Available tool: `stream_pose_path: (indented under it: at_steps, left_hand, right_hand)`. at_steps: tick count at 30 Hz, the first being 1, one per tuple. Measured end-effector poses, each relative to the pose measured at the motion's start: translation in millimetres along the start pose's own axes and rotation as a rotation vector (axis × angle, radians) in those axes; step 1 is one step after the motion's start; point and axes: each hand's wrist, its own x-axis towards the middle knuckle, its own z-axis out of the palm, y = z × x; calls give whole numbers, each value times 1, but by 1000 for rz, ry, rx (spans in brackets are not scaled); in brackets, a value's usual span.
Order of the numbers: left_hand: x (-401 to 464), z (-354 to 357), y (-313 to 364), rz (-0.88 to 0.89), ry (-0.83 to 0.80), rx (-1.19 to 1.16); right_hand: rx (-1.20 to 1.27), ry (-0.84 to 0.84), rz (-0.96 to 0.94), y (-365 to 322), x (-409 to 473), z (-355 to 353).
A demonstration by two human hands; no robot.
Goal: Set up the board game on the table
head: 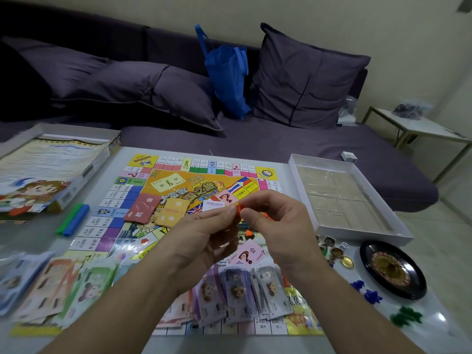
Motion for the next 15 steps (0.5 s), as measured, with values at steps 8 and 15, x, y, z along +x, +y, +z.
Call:
stream_pose_path:
  at_steps: [8, 15]
  left_hand:
    - [-2, 3, 0, -75, -20, 5]
    - [-6, 5, -1, -80, 14, -27]
  right_hand:
    - [-244, 11, -150, -3, -4, -1]
    - [-511, -38, -344, -3, -11, 1]
